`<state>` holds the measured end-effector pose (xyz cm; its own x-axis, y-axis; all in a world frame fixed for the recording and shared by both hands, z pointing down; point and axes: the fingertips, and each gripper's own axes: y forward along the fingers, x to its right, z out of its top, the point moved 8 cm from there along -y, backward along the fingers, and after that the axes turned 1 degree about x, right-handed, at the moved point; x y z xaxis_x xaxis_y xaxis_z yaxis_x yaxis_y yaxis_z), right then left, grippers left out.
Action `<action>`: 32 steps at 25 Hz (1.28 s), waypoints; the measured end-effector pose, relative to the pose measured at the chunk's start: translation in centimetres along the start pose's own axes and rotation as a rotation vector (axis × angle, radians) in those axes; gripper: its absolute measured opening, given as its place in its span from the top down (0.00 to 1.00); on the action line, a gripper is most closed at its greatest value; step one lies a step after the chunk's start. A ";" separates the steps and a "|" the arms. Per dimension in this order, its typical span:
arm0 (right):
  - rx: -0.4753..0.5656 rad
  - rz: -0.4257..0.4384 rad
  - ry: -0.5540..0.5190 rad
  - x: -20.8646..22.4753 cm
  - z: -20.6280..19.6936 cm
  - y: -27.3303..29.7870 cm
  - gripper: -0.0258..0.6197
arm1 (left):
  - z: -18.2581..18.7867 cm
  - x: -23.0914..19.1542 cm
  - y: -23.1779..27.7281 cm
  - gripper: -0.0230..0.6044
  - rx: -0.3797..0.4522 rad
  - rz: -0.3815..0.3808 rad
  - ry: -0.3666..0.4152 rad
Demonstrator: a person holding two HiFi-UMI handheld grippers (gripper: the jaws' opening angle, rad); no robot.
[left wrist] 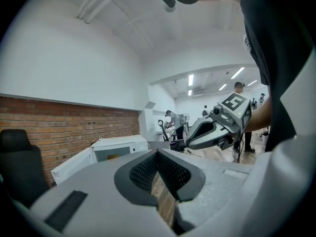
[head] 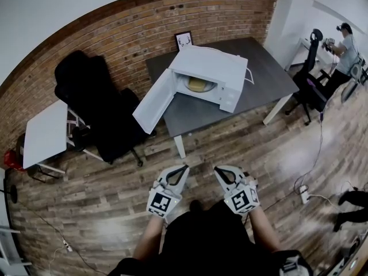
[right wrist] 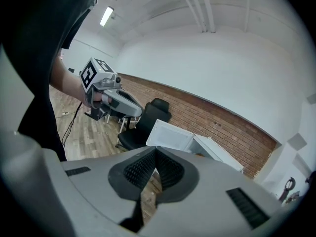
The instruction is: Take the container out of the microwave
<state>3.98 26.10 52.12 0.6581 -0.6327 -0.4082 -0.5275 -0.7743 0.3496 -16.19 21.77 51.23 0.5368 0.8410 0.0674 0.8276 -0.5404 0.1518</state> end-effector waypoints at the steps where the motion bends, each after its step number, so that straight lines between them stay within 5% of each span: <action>1: -0.002 0.001 0.003 0.0 -0.1 0.0 0.96 | 0.0 0.0 0.0 0.96 0.003 -0.001 -0.004; 32: 0.003 0.059 0.023 6.6 -0.9 9.6 0.96 | 1.0 -9.1 3.8 0.96 -0.050 0.045 0.014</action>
<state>3.68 14.50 53.54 0.6382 -0.6765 -0.3676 -0.5672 -0.7359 0.3696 -17.72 12.03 50.19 0.5708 0.8163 0.0887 0.7932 -0.5761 0.1973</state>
